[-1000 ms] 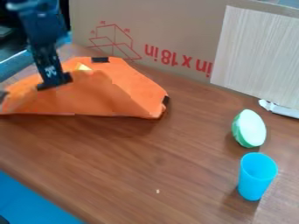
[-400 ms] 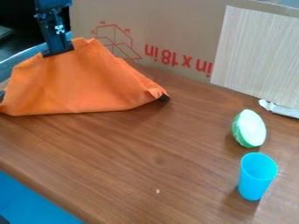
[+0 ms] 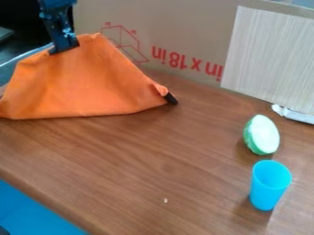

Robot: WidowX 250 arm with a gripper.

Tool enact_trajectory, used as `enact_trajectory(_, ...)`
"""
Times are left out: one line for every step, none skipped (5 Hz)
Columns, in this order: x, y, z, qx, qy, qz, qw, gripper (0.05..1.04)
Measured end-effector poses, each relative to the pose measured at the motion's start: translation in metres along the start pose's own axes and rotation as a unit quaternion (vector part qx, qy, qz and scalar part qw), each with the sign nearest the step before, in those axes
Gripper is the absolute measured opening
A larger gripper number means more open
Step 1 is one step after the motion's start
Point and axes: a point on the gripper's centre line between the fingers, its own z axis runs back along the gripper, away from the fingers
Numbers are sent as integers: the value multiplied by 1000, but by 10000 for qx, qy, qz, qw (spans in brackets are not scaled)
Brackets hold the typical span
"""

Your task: Fold the cloth from bottom right to top left

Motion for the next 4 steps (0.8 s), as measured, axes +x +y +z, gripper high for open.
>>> enact_trajectory(10, 15, 10, 370, -199, 74, 9991, 54)
enact_trajectory(17, 35, -3, 361, -73, 211, 9991, 54)
enact_trajectory(25, 51, -11, 409, -44, 283, 9988, 54)
enact_trajectory(24, 60, -25, 410, 89, 349, 9985, 54)
